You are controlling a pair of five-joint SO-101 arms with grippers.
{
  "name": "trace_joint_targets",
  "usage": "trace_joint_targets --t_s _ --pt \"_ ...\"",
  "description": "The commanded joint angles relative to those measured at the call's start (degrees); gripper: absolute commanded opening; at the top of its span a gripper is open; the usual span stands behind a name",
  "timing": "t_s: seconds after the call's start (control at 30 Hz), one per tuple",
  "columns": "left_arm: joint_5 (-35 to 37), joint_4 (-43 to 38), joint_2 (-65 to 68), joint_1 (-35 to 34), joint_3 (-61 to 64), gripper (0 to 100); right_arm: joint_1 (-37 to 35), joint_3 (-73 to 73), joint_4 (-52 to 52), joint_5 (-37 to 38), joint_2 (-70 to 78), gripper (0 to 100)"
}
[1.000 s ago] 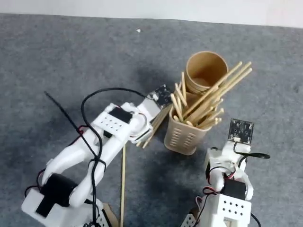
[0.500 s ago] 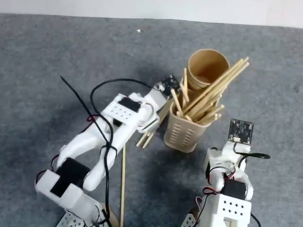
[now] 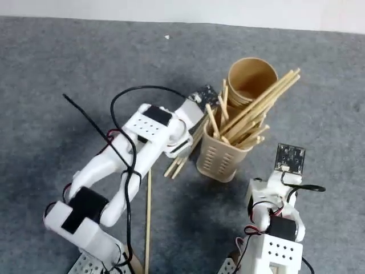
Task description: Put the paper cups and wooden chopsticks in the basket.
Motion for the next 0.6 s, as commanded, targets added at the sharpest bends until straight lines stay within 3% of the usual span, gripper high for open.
trace_joint_targets --t_s 0.0,0.1,0.3,0.43,0.57 --pt "3.25 5.01 -8.48 -1.80 -4.79 24 -0.57 -0.22 -0.75 -0.35 -0.40 28.8" --pt "6.07 7.30 -12.53 -5.49 -7.52 24 -0.57 -0.22 -0.75 -0.44 -0.40 28.8" --pt "20.48 7.12 -13.85 -10.24 -8.40 24 -0.48 -0.40 -1.19 -0.70 -0.40 28.8" --pt "27.43 7.21 -9.98 -5.85 -11.30 24 -0.31 -0.57 -6.11 -3.43 -0.13 28.8" --pt "29.10 9.05 -6.02 0.84 -16.48 24 -0.57 -0.66 -9.54 -3.78 -0.22 28.8"
